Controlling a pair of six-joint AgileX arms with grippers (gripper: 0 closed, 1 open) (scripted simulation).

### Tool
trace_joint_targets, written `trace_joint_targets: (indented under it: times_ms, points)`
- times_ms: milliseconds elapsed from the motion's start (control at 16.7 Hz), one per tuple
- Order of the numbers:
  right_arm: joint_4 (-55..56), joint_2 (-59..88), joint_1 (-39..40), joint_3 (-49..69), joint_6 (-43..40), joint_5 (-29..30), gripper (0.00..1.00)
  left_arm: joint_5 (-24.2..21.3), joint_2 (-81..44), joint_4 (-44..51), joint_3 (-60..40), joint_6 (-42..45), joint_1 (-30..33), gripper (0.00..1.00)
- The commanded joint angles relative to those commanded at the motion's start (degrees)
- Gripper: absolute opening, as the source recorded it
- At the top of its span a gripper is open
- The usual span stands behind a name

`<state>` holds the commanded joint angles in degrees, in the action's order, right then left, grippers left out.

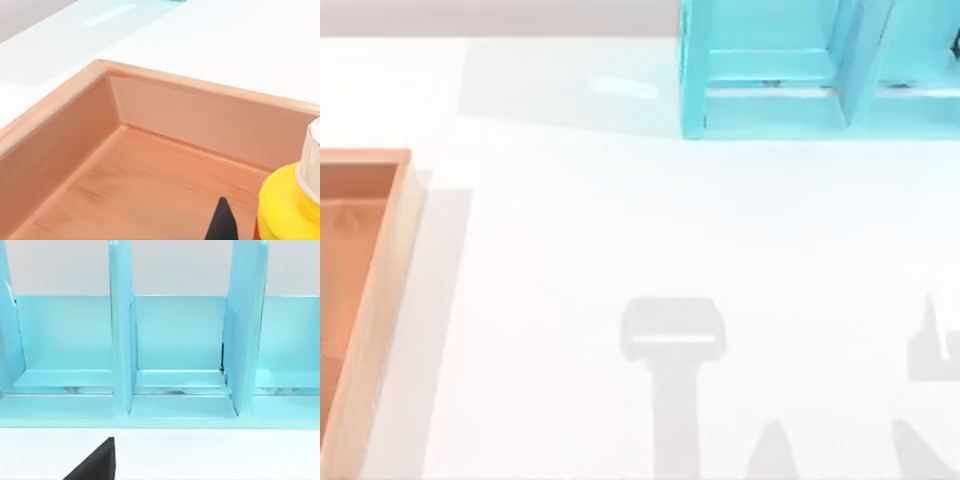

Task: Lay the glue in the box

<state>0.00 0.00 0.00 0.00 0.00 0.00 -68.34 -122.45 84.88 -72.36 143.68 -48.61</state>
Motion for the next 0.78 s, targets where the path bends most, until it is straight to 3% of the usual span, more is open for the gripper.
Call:
trace_joint_targets:
  times_ms: [180,300,780]
  points:
    - [0.0,0.0,0.0,0.0,0.0,0.0,1.00,-6.8,-2.8,7.8,2.7,8.0,-5.2,0.00]
    - [0.0,0.0,0.0,0.0,0.0,0.0,1.00,-8.9,-3.8,10.2,3.6,10.5,-6.7,0.00]
    - [0.0,0.0,0.0,0.0,0.0,0.0,1.00,-8.9,-3.5,9.7,3.6,10.4,-6.8,0.00]
